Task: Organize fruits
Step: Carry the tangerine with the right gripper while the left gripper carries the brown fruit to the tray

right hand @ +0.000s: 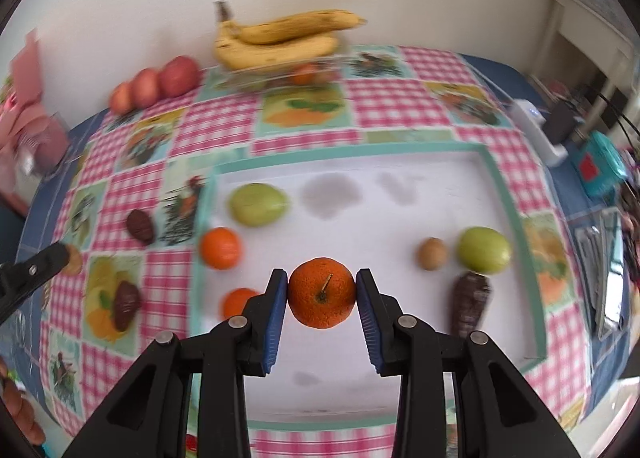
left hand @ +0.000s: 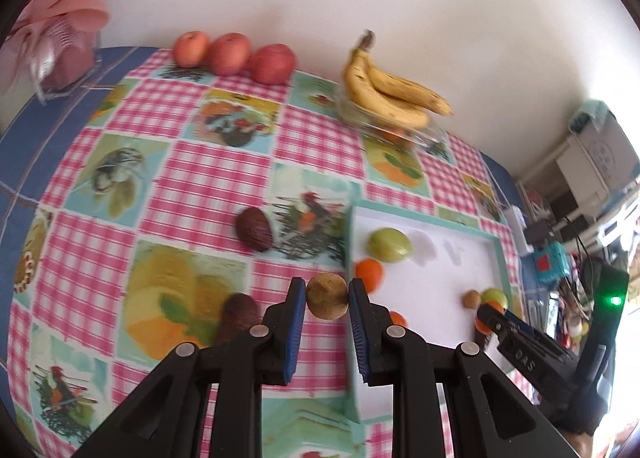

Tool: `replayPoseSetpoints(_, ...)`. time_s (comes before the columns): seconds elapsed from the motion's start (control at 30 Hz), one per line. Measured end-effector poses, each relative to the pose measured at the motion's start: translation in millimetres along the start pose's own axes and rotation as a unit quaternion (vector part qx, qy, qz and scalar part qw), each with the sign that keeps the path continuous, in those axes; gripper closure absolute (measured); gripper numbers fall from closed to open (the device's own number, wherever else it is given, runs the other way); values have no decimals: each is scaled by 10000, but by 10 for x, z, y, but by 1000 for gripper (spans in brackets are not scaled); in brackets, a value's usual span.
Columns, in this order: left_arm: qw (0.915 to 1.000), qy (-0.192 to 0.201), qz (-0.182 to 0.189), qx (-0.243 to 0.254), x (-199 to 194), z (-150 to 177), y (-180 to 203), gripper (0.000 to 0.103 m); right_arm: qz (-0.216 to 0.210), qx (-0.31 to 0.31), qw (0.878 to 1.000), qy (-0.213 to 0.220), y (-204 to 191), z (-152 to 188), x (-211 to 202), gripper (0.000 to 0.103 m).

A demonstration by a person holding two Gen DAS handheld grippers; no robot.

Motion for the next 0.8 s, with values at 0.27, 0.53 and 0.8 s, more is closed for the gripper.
replayPoseSetpoints(0.27,9985,-148,179,492,90,123,421,80,276,415,9987,55,476,12,-55,66)
replayPoseSetpoints(0.53,9965,-295,230,750,162,217,635,80,564,597,9962,282,717,-28,-222,66)
replayPoseSetpoints(0.8,9939,-456,225,979,256,315,799,80,839,715,9934,322,926,-3,-300,66)
Point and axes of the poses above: each gripper's, at about its wrist camera, not at the fingertips, and x roughly the way its jaws point, y to its right, z to its underside, the point moved 5 cm from there along x, roughly the way its jaws point, and after that the axes turned 2 degrees about z, right-handed, at the moved point
